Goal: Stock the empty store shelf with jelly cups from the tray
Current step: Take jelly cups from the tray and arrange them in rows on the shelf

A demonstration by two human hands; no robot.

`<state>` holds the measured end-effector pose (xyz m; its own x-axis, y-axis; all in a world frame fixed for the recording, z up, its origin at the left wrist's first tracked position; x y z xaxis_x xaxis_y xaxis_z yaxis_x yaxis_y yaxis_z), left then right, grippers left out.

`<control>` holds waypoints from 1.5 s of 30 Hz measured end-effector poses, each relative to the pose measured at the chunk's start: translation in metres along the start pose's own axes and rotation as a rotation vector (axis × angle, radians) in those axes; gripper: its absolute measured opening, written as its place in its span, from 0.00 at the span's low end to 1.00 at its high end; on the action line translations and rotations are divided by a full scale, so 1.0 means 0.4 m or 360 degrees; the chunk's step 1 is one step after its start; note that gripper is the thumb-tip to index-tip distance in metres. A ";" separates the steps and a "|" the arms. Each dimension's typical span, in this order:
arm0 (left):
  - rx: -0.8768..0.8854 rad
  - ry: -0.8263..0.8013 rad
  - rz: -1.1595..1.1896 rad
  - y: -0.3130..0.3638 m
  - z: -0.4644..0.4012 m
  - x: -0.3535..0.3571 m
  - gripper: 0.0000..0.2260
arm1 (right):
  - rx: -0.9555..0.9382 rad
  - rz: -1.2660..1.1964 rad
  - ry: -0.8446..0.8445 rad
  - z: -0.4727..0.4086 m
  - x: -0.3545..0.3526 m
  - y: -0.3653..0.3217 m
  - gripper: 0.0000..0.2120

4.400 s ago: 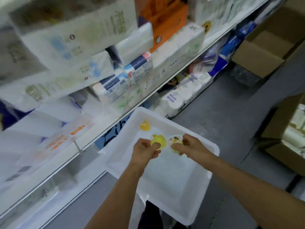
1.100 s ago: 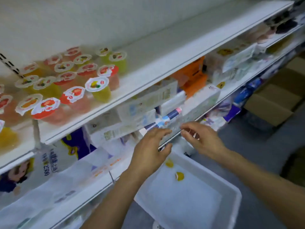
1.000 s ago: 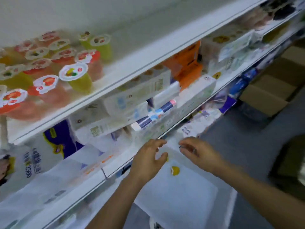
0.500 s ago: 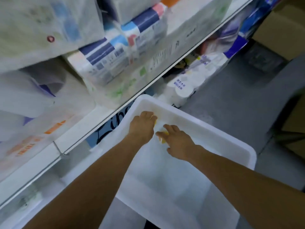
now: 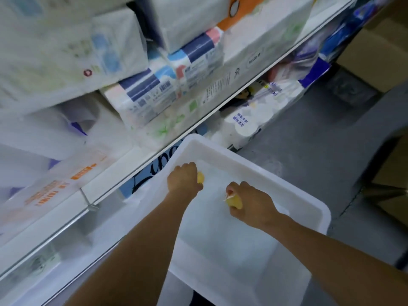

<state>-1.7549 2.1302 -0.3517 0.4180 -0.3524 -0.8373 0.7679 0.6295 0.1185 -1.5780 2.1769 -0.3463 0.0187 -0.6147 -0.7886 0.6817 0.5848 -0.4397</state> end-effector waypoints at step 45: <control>0.0062 0.1430 0.1457 -0.218 0.796 -1.256 0.18 | -0.0956 -0.0401 0.0841 0.114 -1.110 -0.911 0.34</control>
<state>-1.8774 2.0318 0.2287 0.3375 0.7943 -0.5051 0.3959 0.3671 0.8418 -1.8014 2.2124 0.1837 -0.5293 -0.5231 -0.6680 0.1112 0.7377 -0.6659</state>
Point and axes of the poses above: each hand's wrist, its own z-axis away from the middle knuckle, its own x-axis out of the palm, y = z × x, the point moved 6 cm from there along -z, towards the middle knuckle
